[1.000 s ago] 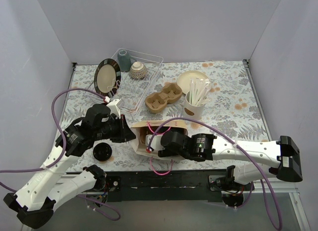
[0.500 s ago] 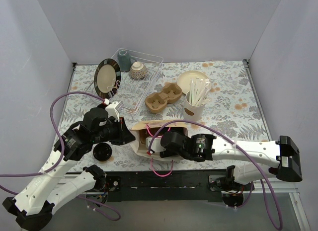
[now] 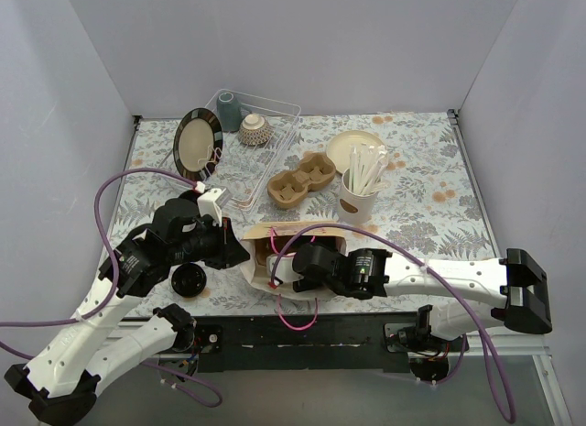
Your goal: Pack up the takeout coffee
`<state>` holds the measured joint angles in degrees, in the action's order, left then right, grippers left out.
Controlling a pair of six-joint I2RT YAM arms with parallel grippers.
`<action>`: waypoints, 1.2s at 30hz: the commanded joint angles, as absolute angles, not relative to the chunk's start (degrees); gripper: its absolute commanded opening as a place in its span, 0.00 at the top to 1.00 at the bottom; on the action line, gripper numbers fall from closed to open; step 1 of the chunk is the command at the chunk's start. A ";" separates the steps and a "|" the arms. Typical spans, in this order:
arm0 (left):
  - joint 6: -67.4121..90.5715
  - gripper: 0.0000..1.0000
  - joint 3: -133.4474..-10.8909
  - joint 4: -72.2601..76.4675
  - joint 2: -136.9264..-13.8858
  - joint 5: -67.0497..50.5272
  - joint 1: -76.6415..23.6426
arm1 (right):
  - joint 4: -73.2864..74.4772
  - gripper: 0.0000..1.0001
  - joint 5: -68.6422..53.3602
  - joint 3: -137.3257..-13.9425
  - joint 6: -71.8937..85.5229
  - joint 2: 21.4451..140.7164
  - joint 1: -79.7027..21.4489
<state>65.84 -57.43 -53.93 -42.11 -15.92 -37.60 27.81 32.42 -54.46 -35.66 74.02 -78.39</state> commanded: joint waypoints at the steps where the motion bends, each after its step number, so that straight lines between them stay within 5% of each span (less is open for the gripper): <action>1: 63.81 1.00 -57.39 -53.35 -41.22 -18.28 -37.44 | 24.61 0.57 33.22 -53.96 -34.28 74.70 -78.49; 23: 61.44 1.00 -55.28 -55.37 -39.90 -20.48 -37.44 | 24.08 0.55 31.89 -52.21 -30.94 75.06 -78.49; 36: 59.24 1.00 -57.39 -55.72 -42.89 -20.57 -37.44 | 26.10 0.55 34.02 -61.35 -29.36 75.41 -76.73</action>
<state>60.66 -55.94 -54.35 -42.00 -19.68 -37.60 26.87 33.71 -57.49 -30.70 76.60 -76.97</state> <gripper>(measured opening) 0.010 0.780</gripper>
